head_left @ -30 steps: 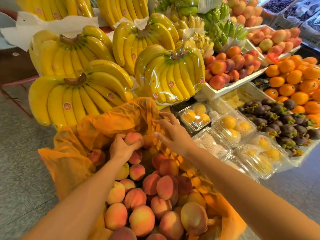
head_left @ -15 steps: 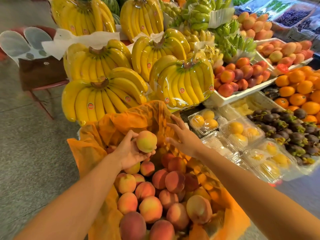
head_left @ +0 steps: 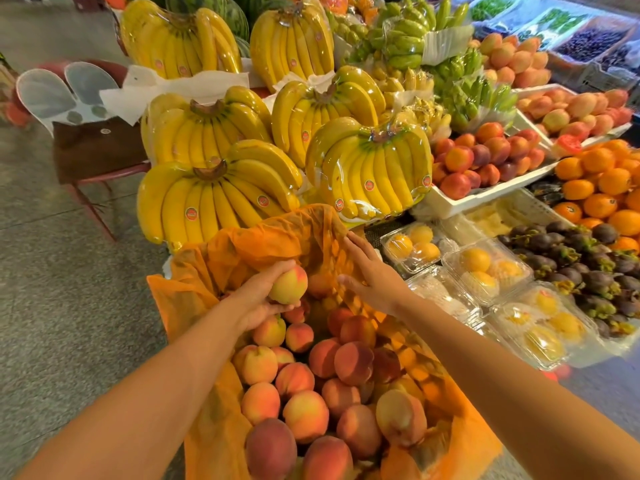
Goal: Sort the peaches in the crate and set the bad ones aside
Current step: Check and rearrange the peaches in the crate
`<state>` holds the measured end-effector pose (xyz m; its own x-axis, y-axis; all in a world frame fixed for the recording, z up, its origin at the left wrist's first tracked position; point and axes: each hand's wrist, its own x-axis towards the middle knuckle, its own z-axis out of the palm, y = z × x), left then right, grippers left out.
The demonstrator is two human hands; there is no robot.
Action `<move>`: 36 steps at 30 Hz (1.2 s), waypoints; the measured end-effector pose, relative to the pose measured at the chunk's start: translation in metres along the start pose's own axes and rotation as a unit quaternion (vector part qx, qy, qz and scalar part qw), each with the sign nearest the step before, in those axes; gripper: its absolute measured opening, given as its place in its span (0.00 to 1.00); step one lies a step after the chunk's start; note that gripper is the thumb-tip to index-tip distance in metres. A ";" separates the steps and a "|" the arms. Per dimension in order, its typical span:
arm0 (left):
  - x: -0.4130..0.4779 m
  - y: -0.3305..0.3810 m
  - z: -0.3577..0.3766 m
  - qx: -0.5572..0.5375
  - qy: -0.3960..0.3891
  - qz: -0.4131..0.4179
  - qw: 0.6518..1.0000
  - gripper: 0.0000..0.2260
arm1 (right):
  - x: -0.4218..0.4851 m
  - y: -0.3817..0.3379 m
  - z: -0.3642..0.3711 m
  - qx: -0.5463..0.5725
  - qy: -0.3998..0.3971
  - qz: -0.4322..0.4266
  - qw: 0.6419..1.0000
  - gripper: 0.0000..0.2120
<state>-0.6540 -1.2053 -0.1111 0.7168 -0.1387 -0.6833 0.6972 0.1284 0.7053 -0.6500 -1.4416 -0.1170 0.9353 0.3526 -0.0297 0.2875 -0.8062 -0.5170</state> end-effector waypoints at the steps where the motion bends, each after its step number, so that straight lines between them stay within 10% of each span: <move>1: 0.003 -0.001 -0.004 0.056 0.024 0.018 0.998 0.21 | 0.000 0.000 0.000 0.001 0.000 0.001 1.000 0.35; 14: 0.005 -0.037 0.012 0.686 -0.057 0.087 0.720 0.30 | -0.001 -0.003 -0.001 0.015 0.009 -0.001 1.000 0.34; 22: 0.020 -0.033 0.003 0.645 -0.088 0.059 0.757 0.28 | -0.005 -0.003 -0.004 0.026 0.000 -0.007 1.000 0.34; 27: 0.038 -0.031 0.002 0.615 0.035 0.143 0.775 0.16 | -0.007 -0.004 -0.004 0.019 0.002 -0.016 1.000 0.33; 36: 0.093 -0.043 0.002 0.611 0.033 0.038 0.790 0.31 | -0.006 -0.001 -0.002 0.037 0.019 -0.022 0.999 0.32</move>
<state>-0.6173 -1.2257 -0.2052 0.7838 -0.1189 -0.6096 0.1510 -0.9156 0.3727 -0.6558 -1.4441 -0.1150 0.9297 0.3674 0.0258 0.3136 -0.7529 -0.5787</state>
